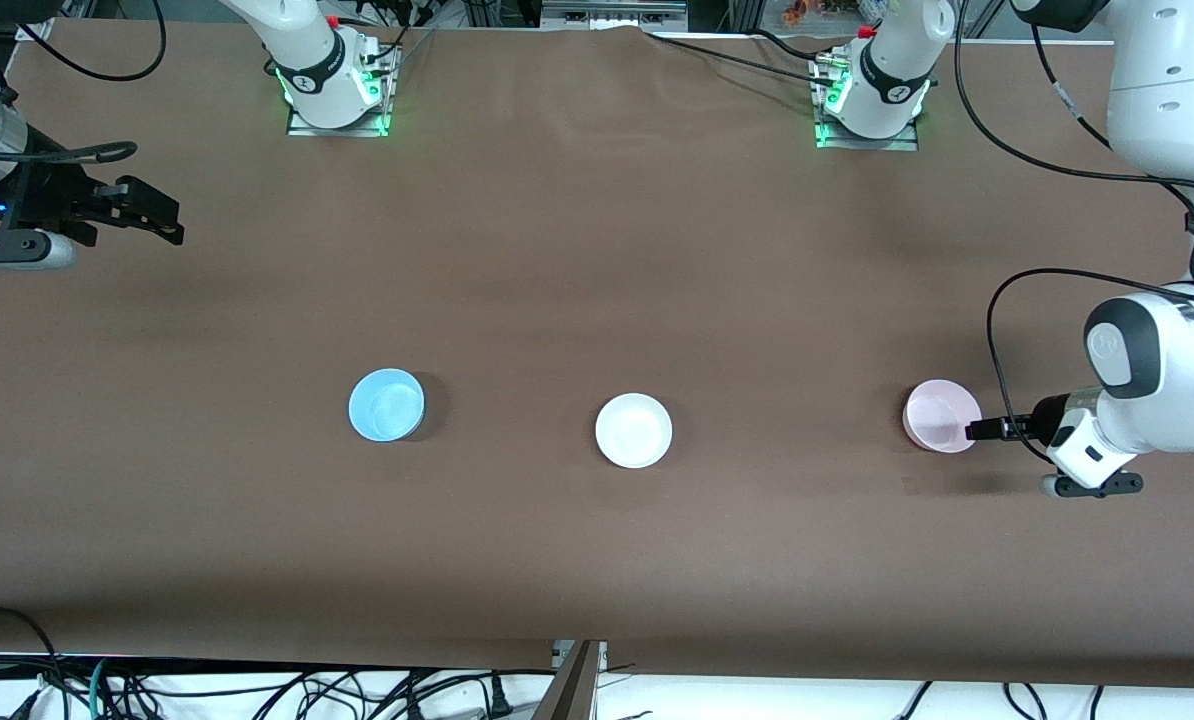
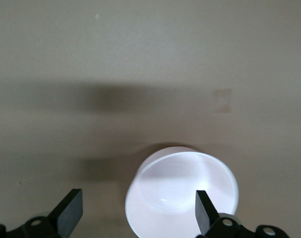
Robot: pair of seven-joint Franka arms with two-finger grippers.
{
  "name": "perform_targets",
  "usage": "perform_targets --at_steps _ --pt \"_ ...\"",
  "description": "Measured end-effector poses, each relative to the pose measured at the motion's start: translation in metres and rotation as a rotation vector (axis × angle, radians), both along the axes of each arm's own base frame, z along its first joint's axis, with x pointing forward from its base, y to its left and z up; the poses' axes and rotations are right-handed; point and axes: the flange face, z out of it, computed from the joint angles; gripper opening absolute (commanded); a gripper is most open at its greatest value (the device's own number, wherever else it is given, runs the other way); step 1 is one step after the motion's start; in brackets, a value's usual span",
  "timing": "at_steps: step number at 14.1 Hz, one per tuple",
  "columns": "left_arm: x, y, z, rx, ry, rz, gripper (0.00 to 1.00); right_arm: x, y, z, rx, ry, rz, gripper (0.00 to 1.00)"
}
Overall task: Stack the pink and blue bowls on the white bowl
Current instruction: 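Lower the left gripper onto the pink bowl rim and grasp it, then carry the pink bowl over the white bowl while the right gripper reaches the blue bowl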
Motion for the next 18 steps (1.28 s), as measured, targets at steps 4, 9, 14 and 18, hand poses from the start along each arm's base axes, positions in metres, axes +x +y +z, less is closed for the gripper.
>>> perform_targets --at_steps 4,9,14,18 --pt "-0.015 0.000 -0.024 -0.008 0.023 0.011 0.83 0.000 0.000 0.000 0.000 0.000 0.000 1.00" --pt "-0.020 -0.002 -0.031 -0.030 0.036 0.029 0.38 0.000 0.000 0.000 0.000 0.000 0.000 1.00" --pt "-0.021 0.001 -0.030 -0.043 0.020 -0.067 0.00 0.000 0.000 0.000 0.000 0.000 0.000 1.00" --pt "-0.022 0.006 -0.031 -0.068 0.008 -0.082 0.00 0.000 0.000 0.000 0.000 0.000 0.000 1.00"
